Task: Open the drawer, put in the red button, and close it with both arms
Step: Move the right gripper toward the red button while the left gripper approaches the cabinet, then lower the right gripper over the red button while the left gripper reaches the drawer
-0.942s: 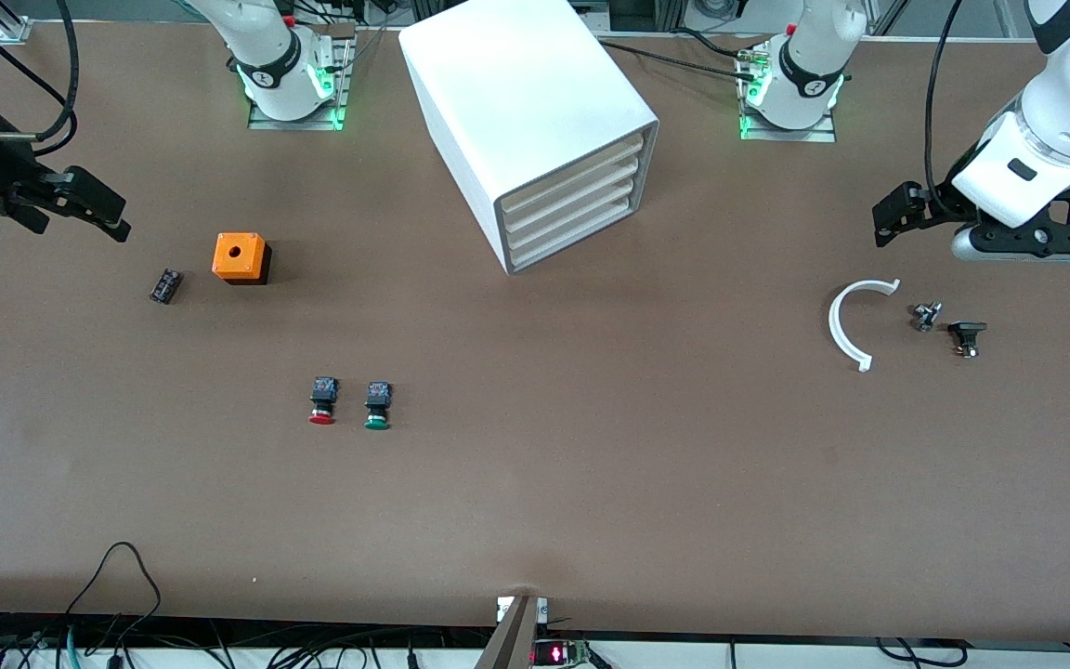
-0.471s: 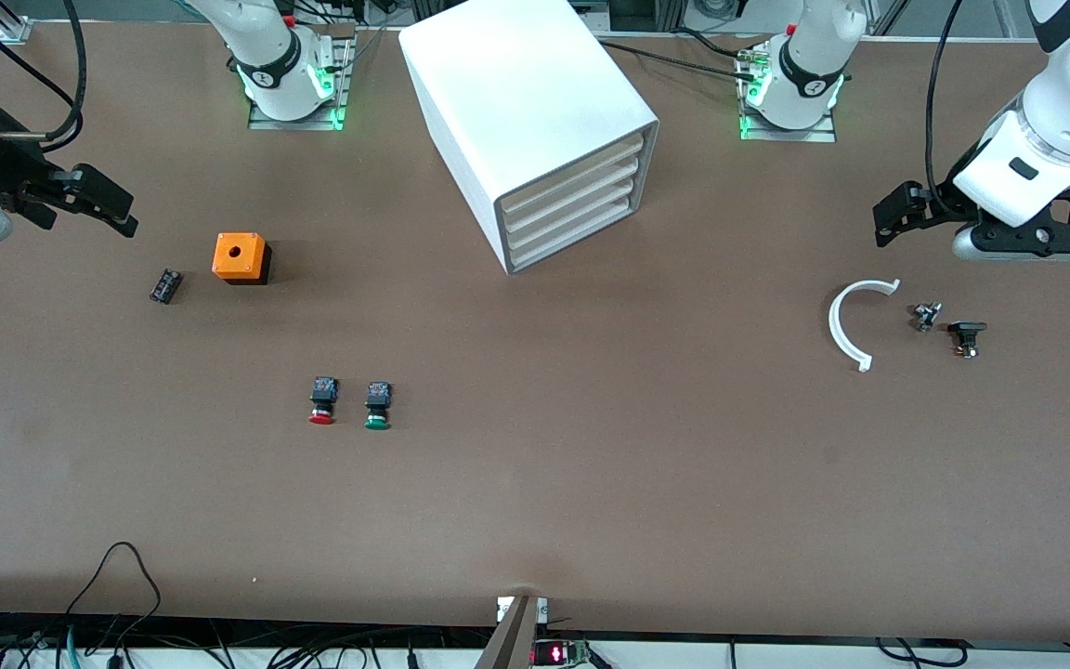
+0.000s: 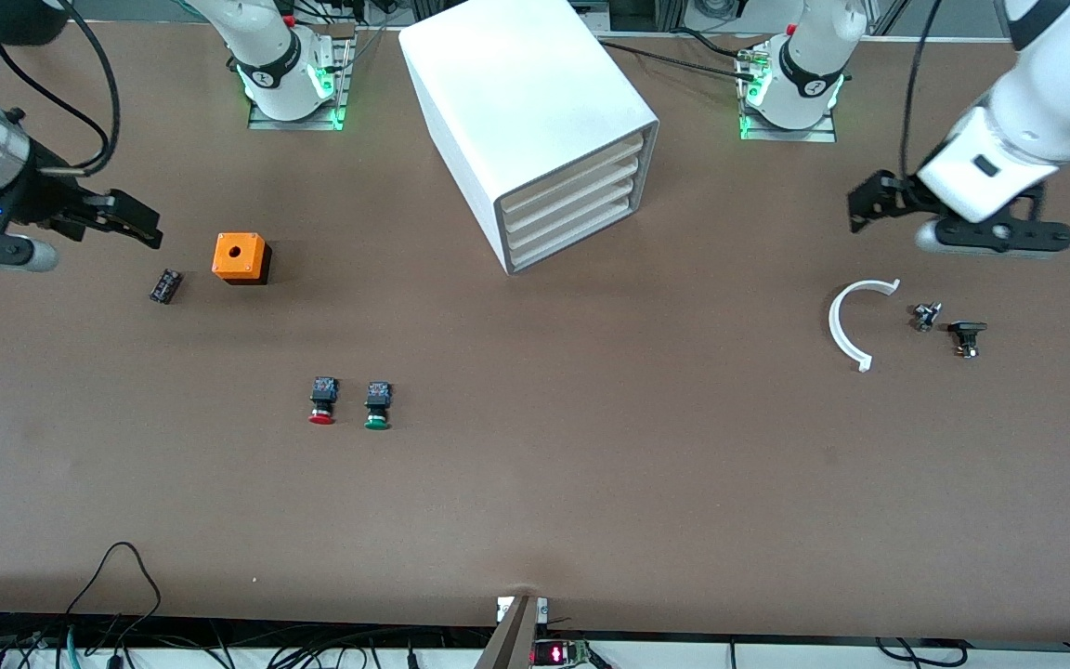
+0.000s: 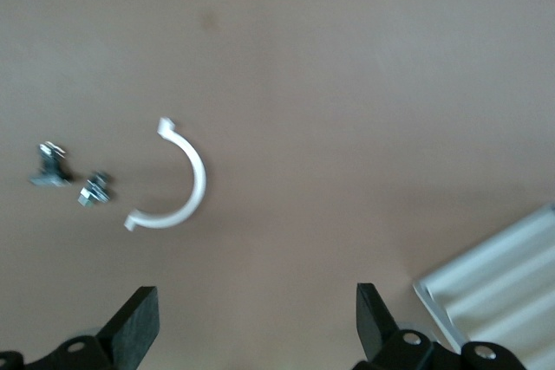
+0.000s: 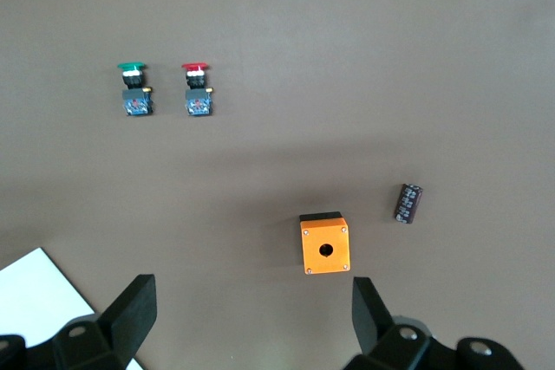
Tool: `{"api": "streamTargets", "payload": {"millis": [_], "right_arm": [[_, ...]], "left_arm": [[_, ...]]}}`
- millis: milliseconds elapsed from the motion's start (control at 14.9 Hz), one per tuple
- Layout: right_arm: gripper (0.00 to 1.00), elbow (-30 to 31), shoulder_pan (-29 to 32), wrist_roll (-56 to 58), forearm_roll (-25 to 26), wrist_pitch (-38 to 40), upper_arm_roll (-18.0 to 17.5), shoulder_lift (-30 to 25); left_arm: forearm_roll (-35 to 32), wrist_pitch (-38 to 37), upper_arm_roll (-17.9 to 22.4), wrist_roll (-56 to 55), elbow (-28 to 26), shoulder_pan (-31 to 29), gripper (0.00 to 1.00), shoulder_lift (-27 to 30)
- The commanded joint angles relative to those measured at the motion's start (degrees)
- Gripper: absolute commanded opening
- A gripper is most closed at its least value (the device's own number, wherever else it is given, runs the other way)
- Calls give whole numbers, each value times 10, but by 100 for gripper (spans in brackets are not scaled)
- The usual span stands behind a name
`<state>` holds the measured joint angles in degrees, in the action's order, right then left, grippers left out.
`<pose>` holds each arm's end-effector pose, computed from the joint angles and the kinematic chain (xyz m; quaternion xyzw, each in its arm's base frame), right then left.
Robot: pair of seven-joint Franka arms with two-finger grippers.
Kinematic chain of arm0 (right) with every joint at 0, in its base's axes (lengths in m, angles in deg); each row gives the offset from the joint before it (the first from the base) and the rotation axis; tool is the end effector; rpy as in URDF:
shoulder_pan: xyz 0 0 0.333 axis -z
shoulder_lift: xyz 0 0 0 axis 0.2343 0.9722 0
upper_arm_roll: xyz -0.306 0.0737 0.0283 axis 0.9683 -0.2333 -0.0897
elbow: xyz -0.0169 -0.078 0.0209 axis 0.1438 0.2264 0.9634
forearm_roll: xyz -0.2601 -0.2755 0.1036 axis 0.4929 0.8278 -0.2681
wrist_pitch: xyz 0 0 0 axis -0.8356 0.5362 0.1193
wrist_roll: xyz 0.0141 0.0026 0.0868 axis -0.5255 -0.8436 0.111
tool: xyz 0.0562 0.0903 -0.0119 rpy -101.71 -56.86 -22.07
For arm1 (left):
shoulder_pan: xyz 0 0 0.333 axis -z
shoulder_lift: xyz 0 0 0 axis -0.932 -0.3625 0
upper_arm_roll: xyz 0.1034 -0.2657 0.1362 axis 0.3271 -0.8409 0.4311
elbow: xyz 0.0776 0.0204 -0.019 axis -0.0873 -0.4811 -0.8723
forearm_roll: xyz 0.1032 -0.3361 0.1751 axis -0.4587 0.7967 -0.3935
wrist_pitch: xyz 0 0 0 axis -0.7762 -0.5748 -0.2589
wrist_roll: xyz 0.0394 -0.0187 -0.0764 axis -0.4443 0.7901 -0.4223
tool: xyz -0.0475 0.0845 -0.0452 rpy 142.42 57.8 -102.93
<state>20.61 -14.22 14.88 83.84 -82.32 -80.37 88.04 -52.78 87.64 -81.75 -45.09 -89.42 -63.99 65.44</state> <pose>0.5673 0.0549 0.5738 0.9983 -0.0439 -0.0366 0.0073 0.5306 -0.1112 0.5705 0.9973 -0.0322 -0.0650 0.0100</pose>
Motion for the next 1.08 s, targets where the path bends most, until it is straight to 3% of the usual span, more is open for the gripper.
{"api": "streamTargets", "payload": {"millis": [0, 135, 538, 808, 1010], "right_arm": [[100, 1, -8, 4, -7, -23, 0, 32], [100, 2, -19, 4, -9, -56, 0, 56], [100, 55, -26, 11, -10, -212, -20, 116], [100, 61, -32, 11, -10, -250, -30, 162], [100, 63, -32, 22, -9, -277, -30, 204]], "left_arm": [[26, -41, -16, 6, 15, 19, 100, -39], [55, -41, -32, 15, 16, 22, 100, -65], [257, -7, -32, 161, -8, 9, 100, -136], [451, 84, -32, 339, -121, -11, 99, -150], [568, 101, -32, 445, -184, -10, 98, -164]]}}
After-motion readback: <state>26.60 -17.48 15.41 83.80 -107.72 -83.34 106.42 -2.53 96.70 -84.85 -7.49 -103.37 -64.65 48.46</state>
